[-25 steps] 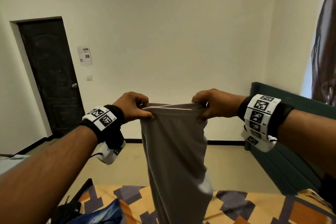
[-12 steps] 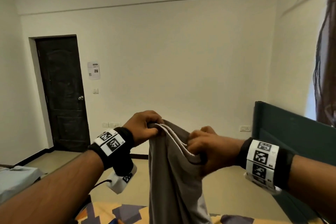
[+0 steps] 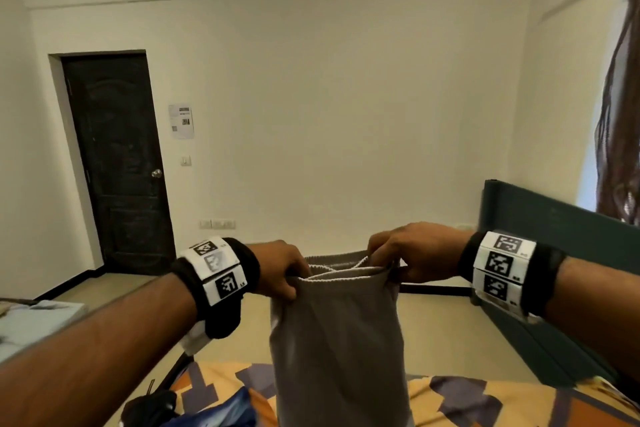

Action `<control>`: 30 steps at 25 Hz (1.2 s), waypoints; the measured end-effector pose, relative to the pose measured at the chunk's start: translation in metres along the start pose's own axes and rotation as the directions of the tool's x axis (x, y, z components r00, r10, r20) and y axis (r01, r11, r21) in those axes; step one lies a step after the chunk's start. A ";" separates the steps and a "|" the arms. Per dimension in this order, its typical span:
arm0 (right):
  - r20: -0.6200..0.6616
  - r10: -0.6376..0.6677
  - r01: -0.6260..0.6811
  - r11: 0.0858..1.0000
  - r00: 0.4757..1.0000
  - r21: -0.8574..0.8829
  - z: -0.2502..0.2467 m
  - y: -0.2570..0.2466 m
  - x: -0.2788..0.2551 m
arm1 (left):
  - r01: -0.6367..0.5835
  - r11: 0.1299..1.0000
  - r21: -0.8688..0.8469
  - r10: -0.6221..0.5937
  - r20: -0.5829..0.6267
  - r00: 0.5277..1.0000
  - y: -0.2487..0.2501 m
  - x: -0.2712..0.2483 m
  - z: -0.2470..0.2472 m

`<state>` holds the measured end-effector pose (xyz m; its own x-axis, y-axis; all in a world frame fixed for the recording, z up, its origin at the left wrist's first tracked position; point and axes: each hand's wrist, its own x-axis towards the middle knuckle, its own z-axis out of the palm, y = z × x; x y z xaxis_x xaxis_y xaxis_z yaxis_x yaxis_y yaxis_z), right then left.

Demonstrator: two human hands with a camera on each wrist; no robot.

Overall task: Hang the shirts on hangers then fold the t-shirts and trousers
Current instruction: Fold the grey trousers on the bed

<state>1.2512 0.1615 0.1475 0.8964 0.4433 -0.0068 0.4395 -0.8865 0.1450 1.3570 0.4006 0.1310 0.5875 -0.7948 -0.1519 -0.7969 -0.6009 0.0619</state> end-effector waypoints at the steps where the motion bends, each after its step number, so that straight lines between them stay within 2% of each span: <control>1: -0.020 -0.028 0.029 0.998 0.999 0.059 0.002 -0.011 0.003 | 0.028 0.999 0.043 -0.029 0.039 0.999 0.000 -0.002 0.009; 3: 0.038 -0.068 0.059 0.979 0.997 0.197 0.012 -0.039 0.012 | 0.039 0.999 0.007 -0.039 0.004 0.999 -0.013 -0.011 0.023; 5: 0.247 -0.052 -0.017 0.963 0.968 0.268 0.025 -0.064 0.017 | 0.018 0.993 -0.117 -0.025 -0.058 0.998 -0.026 -0.021 0.029; 7: 0.480 0.075 -0.130 0.988 0.874 0.082 0.034 -0.079 0.022 | -0.059 0.981 -0.187 0.038 -0.115 0.993 -0.034 -0.028 0.034; 8: 0.533 0.148 -0.156 0.987 0.833 -0.029 0.037 -0.081 0.024 | -0.110 0.971 -0.213 0.082 -0.137 0.987 -0.037 -0.030 0.038; 9: 0.534 0.198 -0.167 0.980 0.822 -0.105 0.039 -0.080 0.027 | -0.158 0.959 -0.234 0.122 -0.160 0.980 -0.039 -0.032 0.040; 10: 0.497 0.228 -0.177 0.973 0.837 -0.147 0.039 -0.078 0.028 | -0.185 0.952 -0.246 0.145 -0.173 0.974 -0.043 -0.033 0.041; 12: 0.324 0.240 -0.190 0.965 0.915 -0.180 0.036 -0.072 0.028 | -0.178 0.951 -0.252 0.142 -0.153 0.978 -0.055 -0.036 0.039; 13: 0.211 0.226 -0.202 0.971 0.951 -0.129 0.035 -0.069 0.026 | -0.166 0.952 -0.258 0.135 -0.132 0.982 -0.059 -0.037 0.038; 15: 0.052 0.187 -0.191 0.976 0.981 0.103 0.034 -0.065 0.025 | -0.130 0.964 -0.233 0.122 -0.050 0.991 -0.059 -0.040 0.041; 17: 0.051 0.165 -0.173 0.948 0.985 0.267 0.039 -0.066 0.028 | -0.097 0.984 -0.149 0.103 0.029 0.994 -0.049 -0.040 0.052; 18: 0.089 0.179 -0.198 0.926 0.980 0.320 0.044 -0.065 0.028 | -0.120 0.987 -0.109 0.121 0.007 0.993 -0.046 -0.040 0.059; 21: 0.180 0.288 -0.336 0.863 0.941 0.376 0.045 -0.054 0.020 | -0.216 0.969 -0.118 0.185 -0.234 0.955 -0.056 -0.038 0.074; 23: 0.158 0.369 -0.401 0.826 0.916 0.396 0.040 -0.044 0.012 | -0.198 0.960 -0.200 0.130 -0.309 0.942 -0.065 -0.039 0.076; 24: 0.135 0.393 -0.411 0.807 0.910 0.424 0.039 -0.040 0.009 | -0.162 0.964 -0.210 0.094 -0.299 0.950 -0.066 -0.038 0.077; 27: 0.048 0.400 -0.380 0.818 0.915 0.432 0.040 -0.039 0.010 | -0.020 1.000 -0.005 0.019 -0.197 0.980 -0.047 -0.032 0.070; 28: 0.022 0.385 -0.357 0.832 0.923 0.424 0.040 -0.040 0.012 | -0.013 1.000 0.013 0.015 -0.206 0.978 -0.032 -0.029 0.067; 30: -0.040 0.355 -0.305 0.850 0.934 0.430 0.038 -0.043 0.016 | -0.063 0.984 -0.164 0.020 -0.248 0.969 0.005 -0.017 0.062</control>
<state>1.2488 0.2016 0.1031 0.9909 0.1045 0.0845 0.1253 -0.9455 -0.3005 1.3344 0.4159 0.0727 0.5876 -0.8031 0.0988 -0.7984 -0.5556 0.2322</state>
